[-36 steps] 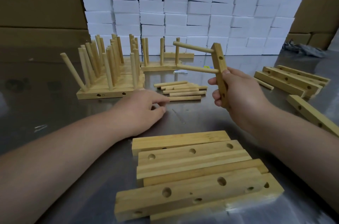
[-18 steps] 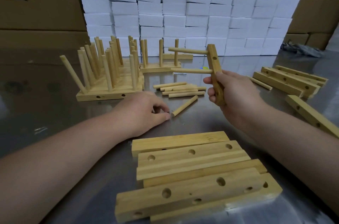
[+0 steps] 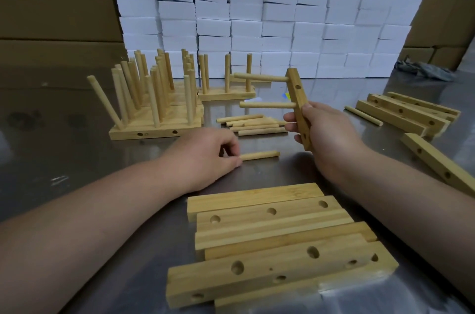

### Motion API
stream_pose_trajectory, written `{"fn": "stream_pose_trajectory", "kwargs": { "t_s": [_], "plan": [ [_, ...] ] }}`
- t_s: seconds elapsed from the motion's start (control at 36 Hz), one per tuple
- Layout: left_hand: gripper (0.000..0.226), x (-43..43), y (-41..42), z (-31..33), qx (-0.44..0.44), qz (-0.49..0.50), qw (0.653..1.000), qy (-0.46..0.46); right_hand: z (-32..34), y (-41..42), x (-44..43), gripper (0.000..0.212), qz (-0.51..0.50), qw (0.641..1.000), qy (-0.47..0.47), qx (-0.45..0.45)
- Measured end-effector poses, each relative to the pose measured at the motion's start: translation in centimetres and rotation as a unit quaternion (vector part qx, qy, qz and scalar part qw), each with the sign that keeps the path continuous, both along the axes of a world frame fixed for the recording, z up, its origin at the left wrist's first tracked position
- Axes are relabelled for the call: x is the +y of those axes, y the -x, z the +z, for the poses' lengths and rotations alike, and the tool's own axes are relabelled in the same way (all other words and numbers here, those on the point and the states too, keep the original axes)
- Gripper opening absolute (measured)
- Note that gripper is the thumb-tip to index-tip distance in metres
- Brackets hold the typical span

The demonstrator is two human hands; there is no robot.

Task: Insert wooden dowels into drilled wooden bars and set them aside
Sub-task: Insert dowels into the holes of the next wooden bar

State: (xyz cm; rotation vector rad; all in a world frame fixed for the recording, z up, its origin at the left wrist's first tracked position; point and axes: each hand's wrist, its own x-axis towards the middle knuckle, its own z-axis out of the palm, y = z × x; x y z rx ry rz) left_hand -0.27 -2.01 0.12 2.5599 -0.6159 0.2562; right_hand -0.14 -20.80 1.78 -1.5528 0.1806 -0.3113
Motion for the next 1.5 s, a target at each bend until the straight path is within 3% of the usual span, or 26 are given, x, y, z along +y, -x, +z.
{"fn": "stream_pose_trajectory", "kwargs": {
  "t_s": [0.11,0.25,0.42,0.78,1.11,1.31,1.5],
  "plan": [
    [0.018,0.0,0.0,0.0,0.026,0.003,0.999,0.034,0.1,-0.3,0.1,0.024,0.003,0.999,-0.034,0.009],
    [0.032,-0.5,1.0,0.6,0.014,-0.083,0.986,0.146,0.1,0.0,0.6,0.023,0.045,0.997,-0.063,-0.018],
    [0.026,-1.0,1.7,0.7,-0.014,-0.116,0.987,0.110,0.1,0.8,1.1,0.028,0.103,0.993,-0.014,-0.050],
    [0.034,-0.7,1.9,0.7,0.012,-0.113,0.988,0.104,0.5,1.6,1.4,0.035,0.109,0.991,0.003,-0.083],
    [0.020,-1.2,2.1,1.0,-0.051,-0.128,0.974,0.180,0.8,2.5,2.0,0.028,0.150,0.981,0.007,-0.124],
    [0.026,-1.5,2.5,1.4,-0.008,-0.110,0.974,0.198,0.6,2.6,2.2,0.041,0.136,0.981,0.038,-0.134],
    [0.024,-1.8,2.1,1.3,0.110,-0.076,0.956,0.260,0.6,2.6,2.3,0.039,0.123,0.983,0.056,-0.128]
  ]
}}
